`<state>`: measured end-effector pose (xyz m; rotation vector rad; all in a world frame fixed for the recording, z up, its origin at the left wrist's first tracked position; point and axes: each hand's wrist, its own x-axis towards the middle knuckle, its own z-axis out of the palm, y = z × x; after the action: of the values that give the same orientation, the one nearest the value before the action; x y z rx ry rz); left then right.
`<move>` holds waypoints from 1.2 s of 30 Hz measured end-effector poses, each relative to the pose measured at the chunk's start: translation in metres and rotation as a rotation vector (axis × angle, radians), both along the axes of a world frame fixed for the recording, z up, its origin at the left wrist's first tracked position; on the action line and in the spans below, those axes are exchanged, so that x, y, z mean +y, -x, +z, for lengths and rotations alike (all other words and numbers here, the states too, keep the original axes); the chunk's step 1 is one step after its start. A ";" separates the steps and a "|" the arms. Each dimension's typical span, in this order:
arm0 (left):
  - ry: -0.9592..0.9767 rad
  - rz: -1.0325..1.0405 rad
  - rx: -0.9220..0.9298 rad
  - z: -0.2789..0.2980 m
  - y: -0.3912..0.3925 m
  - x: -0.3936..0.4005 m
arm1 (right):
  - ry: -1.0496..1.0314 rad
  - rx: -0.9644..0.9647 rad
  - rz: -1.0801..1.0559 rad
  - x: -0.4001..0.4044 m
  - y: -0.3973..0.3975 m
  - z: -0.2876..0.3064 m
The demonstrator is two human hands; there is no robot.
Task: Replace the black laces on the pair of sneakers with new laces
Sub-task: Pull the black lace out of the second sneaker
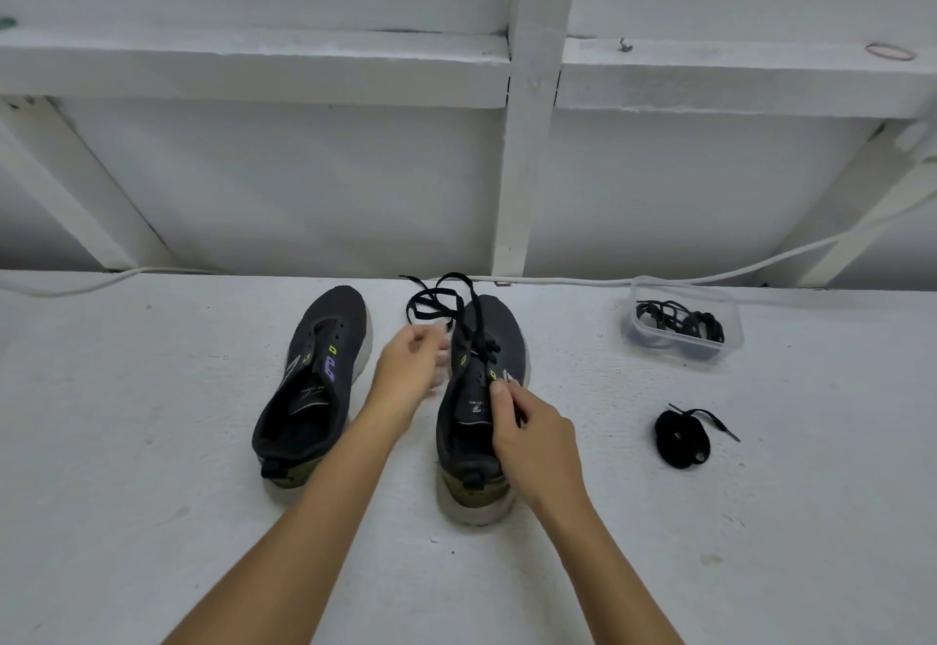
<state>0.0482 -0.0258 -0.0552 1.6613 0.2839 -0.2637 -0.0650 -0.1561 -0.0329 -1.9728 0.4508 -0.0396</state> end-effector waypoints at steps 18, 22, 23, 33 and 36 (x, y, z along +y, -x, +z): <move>-0.149 -0.268 -0.150 -0.010 0.001 0.007 | 0.450 0.098 0.270 -0.015 -0.089 0.004; -0.130 -0.272 -0.134 -0.005 0.001 0.007 | 0.408 0.097 0.233 -0.008 -0.088 -0.004; -0.134 -0.272 -0.129 -0.004 0.001 0.007 | 0.397 0.092 0.222 -0.007 -0.087 -0.005; -0.328 -0.324 -0.146 0.010 -0.007 0.008 | 0.311 -0.039 0.182 -0.005 -0.085 -0.015; -0.368 -0.341 -0.155 0.012 -0.011 0.009 | 0.247 -0.072 0.168 -0.007 -0.084 -0.018</move>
<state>0.0589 -0.0165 -0.0435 2.0827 -0.0772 -0.3502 0.0186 -0.1631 -0.0510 -2.2381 0.2404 -0.0625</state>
